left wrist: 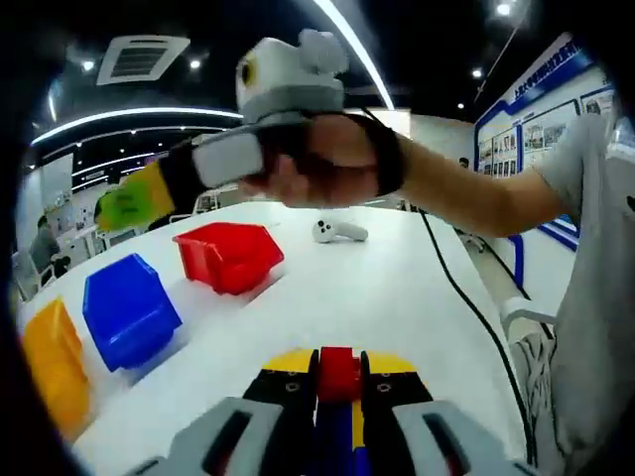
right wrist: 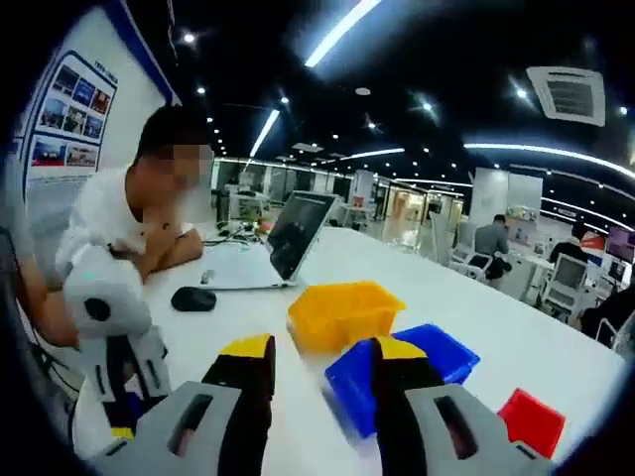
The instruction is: Take apart the toy blocks one by one and place each separated block into its matching bin, sorting the blocks by their type until all the connected pieces are disassembled and separated into the correct bins
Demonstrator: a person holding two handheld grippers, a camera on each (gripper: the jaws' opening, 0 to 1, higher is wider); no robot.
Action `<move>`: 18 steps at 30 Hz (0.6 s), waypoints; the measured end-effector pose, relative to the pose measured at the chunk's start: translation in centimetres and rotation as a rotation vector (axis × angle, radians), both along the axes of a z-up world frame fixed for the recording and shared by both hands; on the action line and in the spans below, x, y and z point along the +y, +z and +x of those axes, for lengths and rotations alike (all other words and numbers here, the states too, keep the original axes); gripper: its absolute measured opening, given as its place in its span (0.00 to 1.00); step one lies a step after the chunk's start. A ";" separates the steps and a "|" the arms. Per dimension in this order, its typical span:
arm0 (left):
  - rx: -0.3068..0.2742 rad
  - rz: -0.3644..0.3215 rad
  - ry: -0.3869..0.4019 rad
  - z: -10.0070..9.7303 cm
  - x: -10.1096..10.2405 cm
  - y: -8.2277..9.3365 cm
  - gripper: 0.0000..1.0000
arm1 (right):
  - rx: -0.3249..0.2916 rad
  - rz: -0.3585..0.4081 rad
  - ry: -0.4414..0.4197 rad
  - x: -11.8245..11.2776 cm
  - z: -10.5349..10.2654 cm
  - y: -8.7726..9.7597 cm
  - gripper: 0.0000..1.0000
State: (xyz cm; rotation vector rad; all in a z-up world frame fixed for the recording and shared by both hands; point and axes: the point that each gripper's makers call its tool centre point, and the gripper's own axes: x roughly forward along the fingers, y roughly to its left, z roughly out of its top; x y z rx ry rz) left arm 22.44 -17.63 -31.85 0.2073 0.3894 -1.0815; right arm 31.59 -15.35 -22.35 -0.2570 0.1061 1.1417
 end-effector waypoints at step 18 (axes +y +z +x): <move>-0.135 -0.116 0.086 -3.9 3.2 6.9 0.87 | -0.017 -0.088 0.315 -3.7 -11.1 -3.9 0.46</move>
